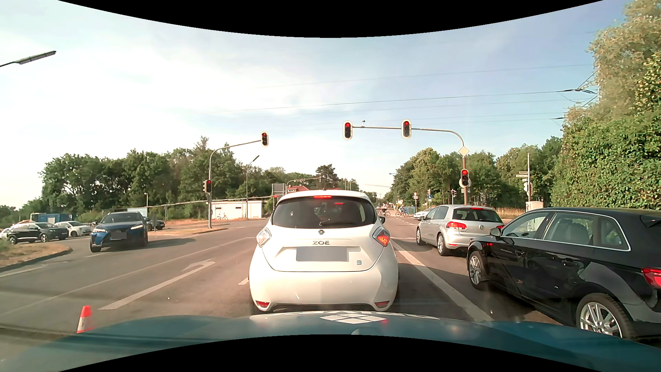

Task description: Follow the waypoints while adhering to traffic rules and regulations

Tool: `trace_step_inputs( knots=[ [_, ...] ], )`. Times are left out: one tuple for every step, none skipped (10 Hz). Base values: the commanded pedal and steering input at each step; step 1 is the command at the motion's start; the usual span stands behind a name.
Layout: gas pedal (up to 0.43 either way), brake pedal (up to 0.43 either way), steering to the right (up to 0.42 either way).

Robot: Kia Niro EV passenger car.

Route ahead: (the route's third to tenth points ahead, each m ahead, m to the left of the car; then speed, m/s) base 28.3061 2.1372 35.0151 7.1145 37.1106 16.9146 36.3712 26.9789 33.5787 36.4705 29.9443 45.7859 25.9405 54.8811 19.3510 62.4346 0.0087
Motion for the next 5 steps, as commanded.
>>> trace_step_inputs(
  knots=[
    [0.000,0.195,0.005],
    [0.000,0.195,0.005],
    [0.000,0.195,0.005],
    [0.000,0.195,0.005],
    [0.000,0.195,0.005]
  ],
)
